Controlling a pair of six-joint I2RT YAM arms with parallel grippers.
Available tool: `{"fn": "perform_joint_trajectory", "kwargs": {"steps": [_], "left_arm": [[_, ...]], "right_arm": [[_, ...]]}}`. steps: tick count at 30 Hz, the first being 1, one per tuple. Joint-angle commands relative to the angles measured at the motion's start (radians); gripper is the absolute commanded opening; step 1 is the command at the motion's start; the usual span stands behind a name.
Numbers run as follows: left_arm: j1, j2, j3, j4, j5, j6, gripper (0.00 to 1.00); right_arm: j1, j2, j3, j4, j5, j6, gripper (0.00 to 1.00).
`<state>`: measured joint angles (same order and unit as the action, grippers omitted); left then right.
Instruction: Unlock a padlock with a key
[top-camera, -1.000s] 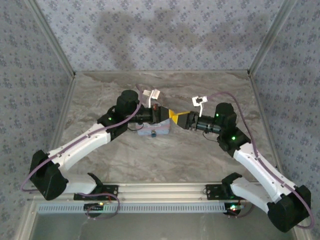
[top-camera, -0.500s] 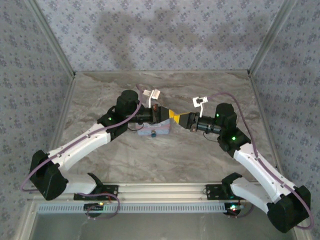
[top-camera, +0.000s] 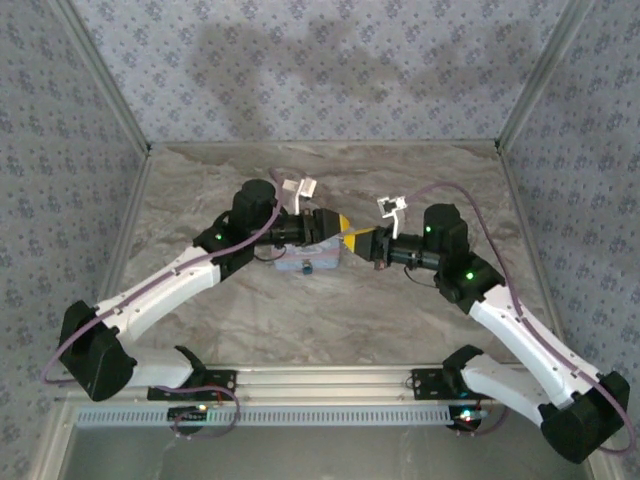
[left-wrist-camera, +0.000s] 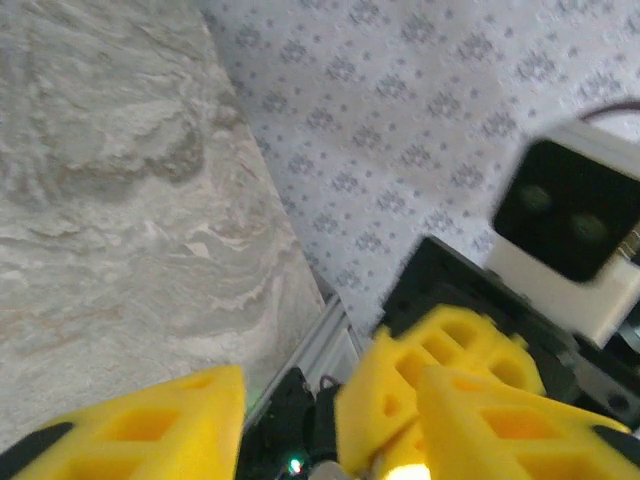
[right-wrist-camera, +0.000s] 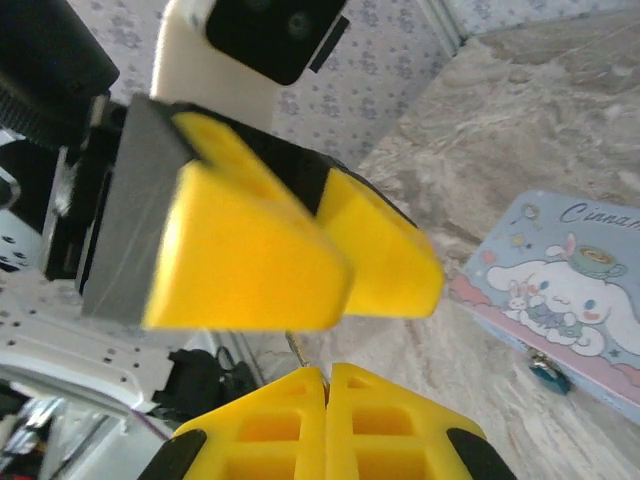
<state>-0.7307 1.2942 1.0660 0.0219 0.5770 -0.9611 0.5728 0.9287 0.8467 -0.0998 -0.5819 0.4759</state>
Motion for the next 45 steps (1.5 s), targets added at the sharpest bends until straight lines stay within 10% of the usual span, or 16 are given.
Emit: {"fn": "perform_joint_trajectory", "kwargs": {"steps": [1, 13, 45], "left_arm": [[0.035, -0.049, 0.006, -0.05, -0.088, -0.046, 0.6], [0.033, -0.089, -0.027, -0.097, -0.165, -0.251, 0.69], [-0.015, 0.016, 0.008, -0.023, -0.124, -0.372, 0.29]], "right_arm": [[0.067, -0.022, 0.065, -0.17, 0.274, -0.207, 0.0], [0.417, -0.008, 0.036, -0.046, 1.077, -0.486, 0.0], [0.597, 0.153, -0.003, 0.176, 1.304, -0.756, 0.0]]}}
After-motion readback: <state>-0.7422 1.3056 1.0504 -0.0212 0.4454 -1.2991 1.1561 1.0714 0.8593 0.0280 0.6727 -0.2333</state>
